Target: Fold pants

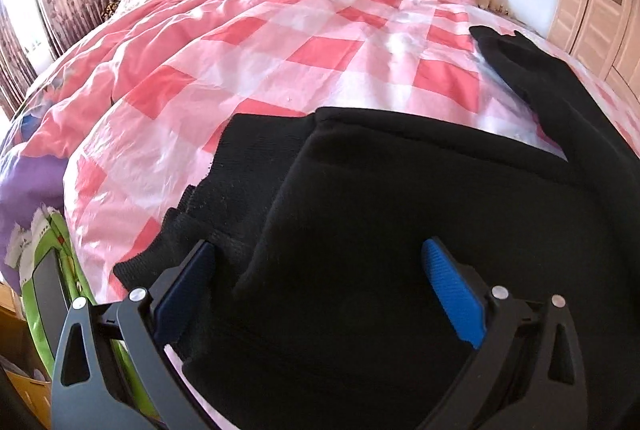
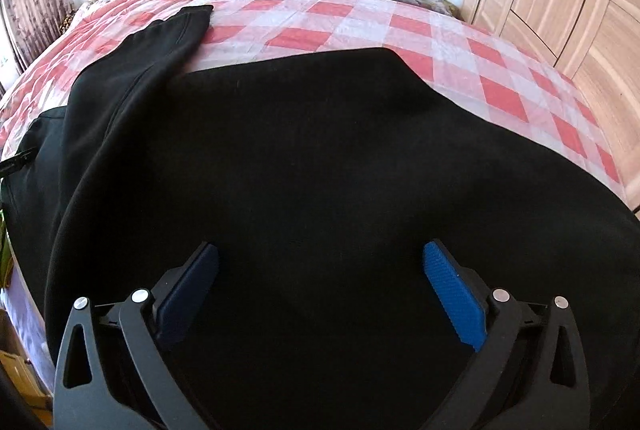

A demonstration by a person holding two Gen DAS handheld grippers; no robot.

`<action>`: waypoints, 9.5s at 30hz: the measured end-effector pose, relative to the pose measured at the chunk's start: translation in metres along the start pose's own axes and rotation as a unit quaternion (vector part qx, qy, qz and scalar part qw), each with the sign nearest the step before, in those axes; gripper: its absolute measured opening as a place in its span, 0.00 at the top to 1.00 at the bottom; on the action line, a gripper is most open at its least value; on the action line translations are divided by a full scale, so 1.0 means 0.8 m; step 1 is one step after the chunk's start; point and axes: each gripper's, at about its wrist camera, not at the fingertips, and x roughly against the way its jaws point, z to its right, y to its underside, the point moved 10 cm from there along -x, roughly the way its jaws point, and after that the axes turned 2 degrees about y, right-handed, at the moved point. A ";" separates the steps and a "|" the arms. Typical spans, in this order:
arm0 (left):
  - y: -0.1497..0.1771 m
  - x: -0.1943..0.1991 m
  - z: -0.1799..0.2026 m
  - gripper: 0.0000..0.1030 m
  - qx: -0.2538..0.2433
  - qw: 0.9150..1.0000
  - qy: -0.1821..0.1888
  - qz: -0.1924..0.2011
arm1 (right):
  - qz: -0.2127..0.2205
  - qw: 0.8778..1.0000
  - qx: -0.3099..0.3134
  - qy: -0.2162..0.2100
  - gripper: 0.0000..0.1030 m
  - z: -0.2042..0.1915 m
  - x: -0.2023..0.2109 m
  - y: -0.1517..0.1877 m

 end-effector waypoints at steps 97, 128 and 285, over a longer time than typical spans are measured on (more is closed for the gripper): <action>0.066 0.096 -0.007 0.60 0.204 0.934 0.289 0.044 | 0.049 0.996 0.018 -0.069 0.04 -0.023 0.015 -0.015; 0.052 0.116 -0.007 0.92 0.211 0.924 0.313 0.056 | 0.147 0.894 0.393 -0.160 0.59 -0.283 0.086 0.089; 0.005 0.029 -0.110 0.57 0.350 0.883 0.300 0.083 | 0.055 0.970 0.189 -0.140 0.05 -0.254 0.035 -0.021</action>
